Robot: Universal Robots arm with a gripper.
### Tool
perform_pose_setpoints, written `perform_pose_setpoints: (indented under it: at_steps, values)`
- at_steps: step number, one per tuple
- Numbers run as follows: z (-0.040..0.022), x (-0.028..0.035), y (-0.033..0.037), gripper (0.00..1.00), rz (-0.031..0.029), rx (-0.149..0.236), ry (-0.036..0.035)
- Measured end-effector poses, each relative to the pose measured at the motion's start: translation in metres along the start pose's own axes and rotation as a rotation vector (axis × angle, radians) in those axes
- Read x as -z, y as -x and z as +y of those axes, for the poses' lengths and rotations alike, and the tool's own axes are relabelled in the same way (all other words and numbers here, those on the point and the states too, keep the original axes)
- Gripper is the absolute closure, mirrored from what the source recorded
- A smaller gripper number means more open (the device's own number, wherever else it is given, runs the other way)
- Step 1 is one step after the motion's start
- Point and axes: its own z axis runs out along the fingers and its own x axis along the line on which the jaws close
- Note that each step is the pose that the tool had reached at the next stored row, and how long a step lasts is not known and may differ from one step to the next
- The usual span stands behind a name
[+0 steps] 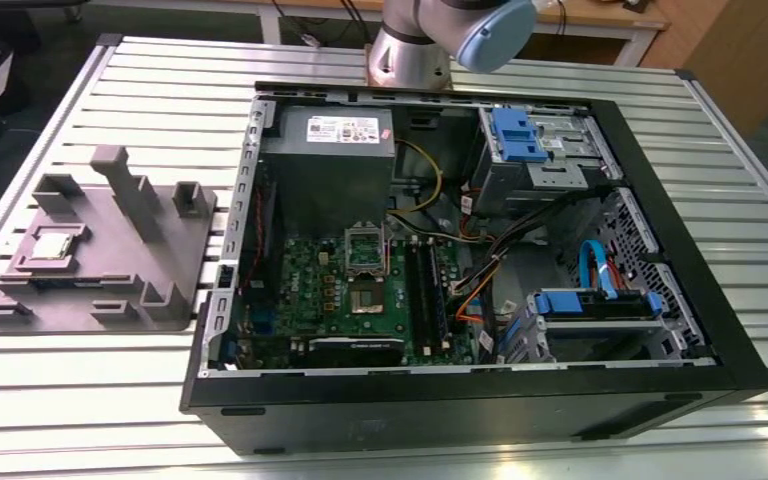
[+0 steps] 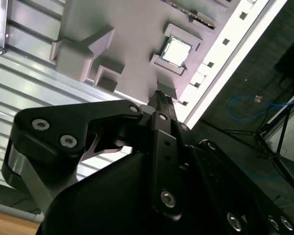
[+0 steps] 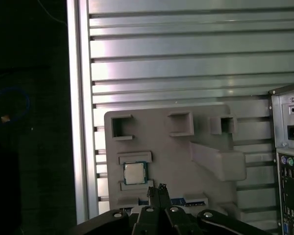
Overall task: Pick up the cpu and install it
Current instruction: 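Reach for the cpu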
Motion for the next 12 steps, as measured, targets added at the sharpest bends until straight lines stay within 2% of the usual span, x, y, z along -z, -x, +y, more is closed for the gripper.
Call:
perform_pose_setpoints:
  at_steps: [9, 12]
  values:
    - [-0.0203, -0.0130, 0.0007, 0.90, 0.0044, 0.000, -0.0003]
    - [-0.0244, -0.0178, 0.0009, 0.90, 0.0062, 0.000, -0.0004]
